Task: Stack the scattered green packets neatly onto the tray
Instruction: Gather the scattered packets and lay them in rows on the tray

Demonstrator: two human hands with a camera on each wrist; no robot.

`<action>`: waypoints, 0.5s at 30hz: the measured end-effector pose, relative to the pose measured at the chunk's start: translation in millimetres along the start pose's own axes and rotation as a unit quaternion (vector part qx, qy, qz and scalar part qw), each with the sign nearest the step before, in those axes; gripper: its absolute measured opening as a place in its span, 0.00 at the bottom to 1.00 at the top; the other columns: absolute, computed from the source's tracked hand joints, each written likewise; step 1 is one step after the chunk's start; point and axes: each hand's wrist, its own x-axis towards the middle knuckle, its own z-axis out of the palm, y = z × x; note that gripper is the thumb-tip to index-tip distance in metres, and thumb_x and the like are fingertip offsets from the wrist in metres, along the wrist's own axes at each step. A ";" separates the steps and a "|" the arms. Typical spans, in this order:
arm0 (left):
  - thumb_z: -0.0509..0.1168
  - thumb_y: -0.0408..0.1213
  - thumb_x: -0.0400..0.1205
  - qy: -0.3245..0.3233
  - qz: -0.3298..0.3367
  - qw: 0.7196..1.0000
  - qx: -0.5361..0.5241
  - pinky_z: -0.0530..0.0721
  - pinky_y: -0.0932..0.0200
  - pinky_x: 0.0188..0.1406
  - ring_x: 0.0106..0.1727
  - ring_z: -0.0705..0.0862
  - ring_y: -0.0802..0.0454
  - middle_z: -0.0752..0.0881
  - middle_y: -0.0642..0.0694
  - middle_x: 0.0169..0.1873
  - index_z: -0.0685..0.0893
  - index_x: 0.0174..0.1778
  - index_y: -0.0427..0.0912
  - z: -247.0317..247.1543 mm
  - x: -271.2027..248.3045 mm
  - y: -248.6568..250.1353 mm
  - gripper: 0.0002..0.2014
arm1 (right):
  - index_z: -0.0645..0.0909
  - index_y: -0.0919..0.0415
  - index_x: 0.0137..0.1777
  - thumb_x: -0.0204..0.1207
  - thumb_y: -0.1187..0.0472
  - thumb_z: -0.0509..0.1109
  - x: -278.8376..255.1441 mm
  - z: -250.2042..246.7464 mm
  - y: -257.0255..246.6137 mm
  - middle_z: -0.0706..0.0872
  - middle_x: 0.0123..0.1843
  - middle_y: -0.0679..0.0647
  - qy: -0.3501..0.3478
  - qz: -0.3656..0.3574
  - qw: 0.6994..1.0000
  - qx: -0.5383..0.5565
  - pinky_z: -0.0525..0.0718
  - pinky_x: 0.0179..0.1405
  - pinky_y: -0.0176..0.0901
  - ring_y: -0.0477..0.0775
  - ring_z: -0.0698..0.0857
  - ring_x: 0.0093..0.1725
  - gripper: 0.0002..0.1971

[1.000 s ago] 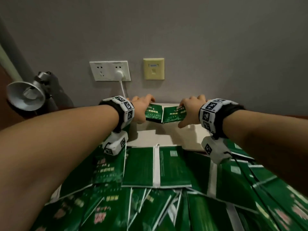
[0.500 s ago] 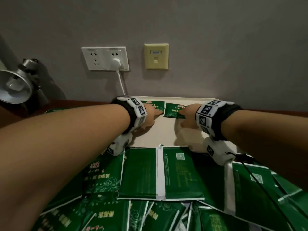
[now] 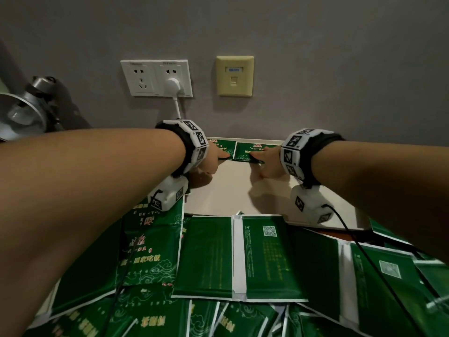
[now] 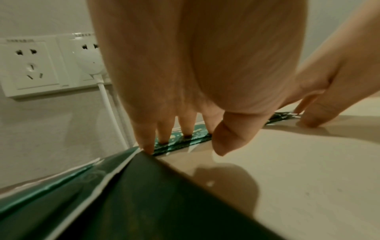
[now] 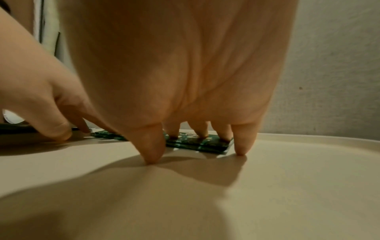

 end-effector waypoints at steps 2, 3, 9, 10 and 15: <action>0.57 0.30 0.84 0.009 0.001 1.000 0.004 0.73 0.50 0.69 0.76 0.71 0.40 0.65 0.40 0.81 0.57 0.85 0.49 -0.7 1.7 0.3 0.32 | 0.62 0.67 0.80 0.85 0.62 0.57 -6.1 -1.4 0.5 0.70 0.78 0.65 0.018 0.000 1.000 -0.006 0.70 0.70 0.46 0.65 0.72 0.76 0.25; 0.57 0.30 0.84 0.014 0.000 1.000 0.006 0.72 0.49 0.71 0.77 0.70 0.40 0.66 0.39 0.81 0.60 0.84 0.46 0.2 2.0 -1.4 0.31 | 0.62 0.65 0.81 0.84 0.60 0.59 -13.7 -6.1 -0.7 0.70 0.79 0.64 0.027 -0.002 1.000 -0.007 0.69 0.72 0.48 0.65 0.72 0.76 0.26; 0.66 0.40 0.82 0.057 0.019 0.997 -0.043 0.71 0.52 0.74 0.76 0.71 0.42 0.70 0.42 0.78 0.67 0.81 0.46 -10.0 -52.6 -3.4 0.30 | 0.59 0.63 0.83 0.84 0.46 0.61 -77.9 -28.2 8.1 0.66 0.82 0.61 0.018 -0.033 0.999 -0.017 0.68 0.76 0.49 0.61 0.68 0.79 0.33; 0.67 0.42 0.82 0.062 0.033 0.996 -0.052 0.72 0.52 0.72 0.74 0.73 0.43 0.73 0.43 0.76 0.70 0.79 0.46 -10.8 -69.9 1.2 0.29 | 0.59 0.62 0.84 0.83 0.45 0.62 -94.7 -29.0 9.3 0.66 0.82 0.60 0.020 -0.043 0.999 -0.024 0.67 0.76 0.49 0.61 0.67 0.79 0.35; 0.66 0.53 0.82 0.072 0.097 0.991 -0.065 0.76 0.56 0.65 0.66 0.79 0.47 0.81 0.46 0.68 0.76 0.74 0.45 16.0 -168.3 53.5 0.26 | 0.59 0.54 0.84 0.76 0.41 0.70 -181.0 -13.3 7.1 0.70 0.80 0.53 -0.015 -0.084 0.996 -0.041 0.69 0.76 0.49 0.57 0.71 0.77 0.40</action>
